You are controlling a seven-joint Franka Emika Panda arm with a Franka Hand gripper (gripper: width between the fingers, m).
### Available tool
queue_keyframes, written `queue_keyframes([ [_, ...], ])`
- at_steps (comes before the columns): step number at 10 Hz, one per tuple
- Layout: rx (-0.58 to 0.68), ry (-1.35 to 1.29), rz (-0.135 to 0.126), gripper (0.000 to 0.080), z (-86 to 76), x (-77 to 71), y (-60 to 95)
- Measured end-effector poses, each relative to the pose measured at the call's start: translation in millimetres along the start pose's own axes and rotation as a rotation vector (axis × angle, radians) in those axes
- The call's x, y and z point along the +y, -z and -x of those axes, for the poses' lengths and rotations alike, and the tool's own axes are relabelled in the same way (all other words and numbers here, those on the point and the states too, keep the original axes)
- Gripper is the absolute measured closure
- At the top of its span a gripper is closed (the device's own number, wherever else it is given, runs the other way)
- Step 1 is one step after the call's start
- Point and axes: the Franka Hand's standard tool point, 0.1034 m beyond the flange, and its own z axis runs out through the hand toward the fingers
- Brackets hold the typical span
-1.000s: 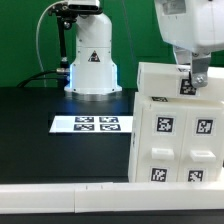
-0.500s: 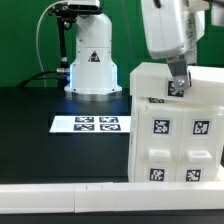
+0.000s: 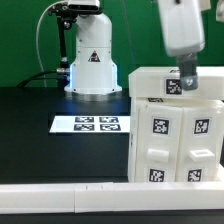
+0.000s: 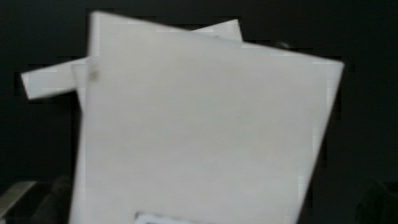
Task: Assemble cabinet
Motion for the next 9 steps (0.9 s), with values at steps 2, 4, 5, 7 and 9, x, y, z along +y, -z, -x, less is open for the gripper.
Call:
queue_keyframes([
  [2,-0.011,0.3,0.02,0.0002,6.6,1.4,13.8],
  [4,-0.011,0.41,0.02,0.0004,5.3,1.6,10.8],
  [5,-0.011,0.488,0.02,0.0004,5.2,1.7,10.6],
  [7,0.031,0.873,0.062,0.0004,12.8,3.7,13.1],
  [9,0.015,1.249,0.093,0.0004,20.8,5.9,16.0],
])
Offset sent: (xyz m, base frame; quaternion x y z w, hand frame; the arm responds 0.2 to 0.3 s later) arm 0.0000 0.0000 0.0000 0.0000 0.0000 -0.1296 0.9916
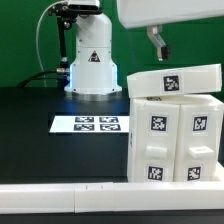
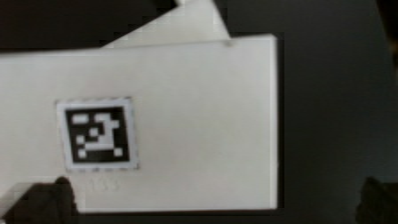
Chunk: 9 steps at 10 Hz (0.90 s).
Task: Assemble cabinet
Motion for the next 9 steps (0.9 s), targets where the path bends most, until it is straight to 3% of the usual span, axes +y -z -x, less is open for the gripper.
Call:
queue_keyframes([
  [4,0.005,0.234,0.003,0.0004,-1.3,1.4,-2.3],
  [5,0.008,0.558,0.031,0.0004,1.4,-3.4,-5.1],
  [7,-0.05,0.918,0.046,0.0004,12.5,-5.9,-10.3],
  [9,-0.043,0.986,0.047,0.0004,8.5,-2.8,-9.7],
])
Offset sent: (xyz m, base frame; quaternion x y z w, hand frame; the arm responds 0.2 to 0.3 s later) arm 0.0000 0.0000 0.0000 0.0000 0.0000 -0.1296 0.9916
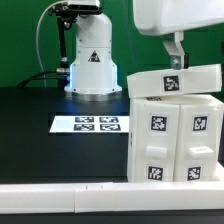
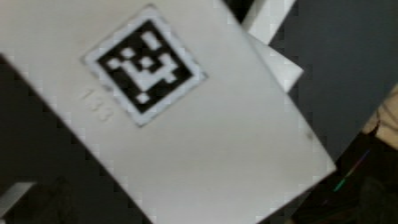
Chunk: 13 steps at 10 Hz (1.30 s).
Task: Assemble cabinet
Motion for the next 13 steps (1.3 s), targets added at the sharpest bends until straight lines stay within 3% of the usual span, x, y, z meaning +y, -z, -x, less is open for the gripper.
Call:
queue_keyframes([
  [2,-0.001,0.126,0.0,0.0004,0.8,0.8,-0.5],
  [4,0.011,0.424,0.047,0.0004,5.3,4.4,-5.9],
  [7,-0.008,0.572,0.039,0.0004,15.6,14.1,-18.3],
  [11,-0.015,0.509,0.033,0.0004,21.1,18.8,-26.4],
  [12,-0.015,0.505,0.032,0.0091,21.4,19.1,-26.8],
  [13,-0.015,0.461,0.032,0.0229,21.6,19.1,-27.4],
])
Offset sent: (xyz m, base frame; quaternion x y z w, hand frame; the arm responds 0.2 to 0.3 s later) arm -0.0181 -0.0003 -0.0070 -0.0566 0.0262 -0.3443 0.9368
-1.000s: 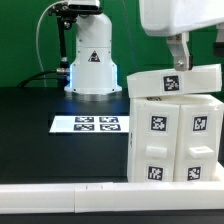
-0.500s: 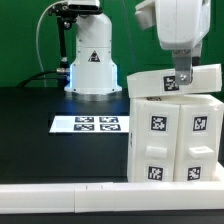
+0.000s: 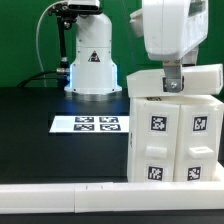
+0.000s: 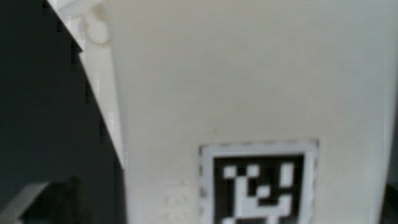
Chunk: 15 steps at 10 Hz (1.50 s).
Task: Assemble cabinet
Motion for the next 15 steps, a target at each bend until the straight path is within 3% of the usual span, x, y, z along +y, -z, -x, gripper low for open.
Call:
queue_keyframes([
  [3,0.0,-0.259,-0.001,0.0244,0.1,0.0,-0.5],
  [7,0.049,-0.858,0.035,0.0244,-2.5,2.7,-0.6],
  [11,0.054,-1.066,0.031,0.0243,-0.6,4.3,-0.6],
  [13,0.076,-1.354,0.034,0.0243,3.9,7.7,-1.2],
  [15,0.11,-1.697,0.02,0.0243,7.9,7.5,-1.9],
])
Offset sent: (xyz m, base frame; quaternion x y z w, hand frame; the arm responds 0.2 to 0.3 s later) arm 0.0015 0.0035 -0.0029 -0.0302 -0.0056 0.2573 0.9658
